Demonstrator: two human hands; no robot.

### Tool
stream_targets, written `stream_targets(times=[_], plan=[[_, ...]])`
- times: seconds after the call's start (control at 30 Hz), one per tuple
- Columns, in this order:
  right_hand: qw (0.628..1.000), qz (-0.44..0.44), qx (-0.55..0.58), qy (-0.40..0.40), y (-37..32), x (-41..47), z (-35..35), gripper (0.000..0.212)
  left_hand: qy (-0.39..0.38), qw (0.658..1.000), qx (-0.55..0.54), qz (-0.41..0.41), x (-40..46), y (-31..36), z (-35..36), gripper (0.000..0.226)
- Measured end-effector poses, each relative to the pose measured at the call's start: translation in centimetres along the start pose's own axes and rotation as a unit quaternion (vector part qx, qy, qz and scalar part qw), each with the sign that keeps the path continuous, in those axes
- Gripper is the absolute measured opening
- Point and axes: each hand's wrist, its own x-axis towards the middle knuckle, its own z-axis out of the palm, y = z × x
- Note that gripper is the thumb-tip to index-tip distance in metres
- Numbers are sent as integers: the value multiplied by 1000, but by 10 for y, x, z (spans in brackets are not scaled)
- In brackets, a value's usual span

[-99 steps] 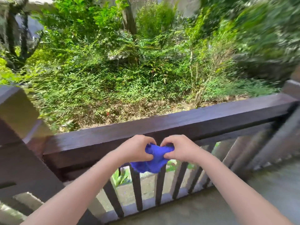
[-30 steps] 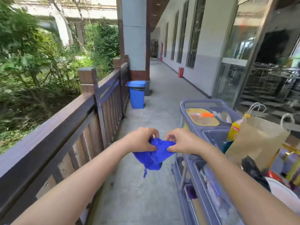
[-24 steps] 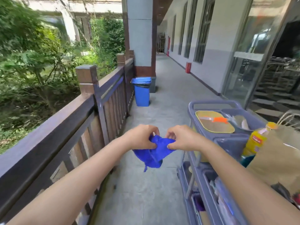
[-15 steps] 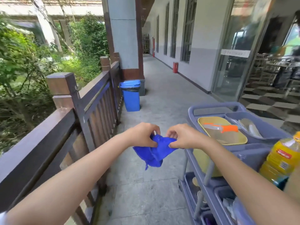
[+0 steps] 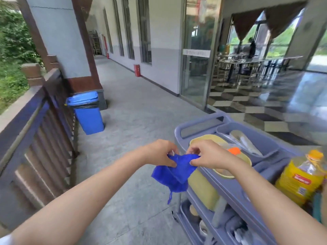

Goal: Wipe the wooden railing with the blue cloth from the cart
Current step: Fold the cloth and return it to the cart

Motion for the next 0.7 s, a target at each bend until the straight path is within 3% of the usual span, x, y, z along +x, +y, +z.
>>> stream_targets(times=[0.1, 0.37, 0.7], plan=[[1000, 20, -5, 16, 29, 23, -12, 24, -3, 999, -1, 45, 53, -7, -3, 33], [986, 128, -9, 104, 97, 54, -66, 8, -37, 983, 1, 178, 182, 14, -42, 32], [925, 320, -49, 197, 158, 36, -99, 16, -104, 914, 28, 391, 311, 82, -30, 22]])
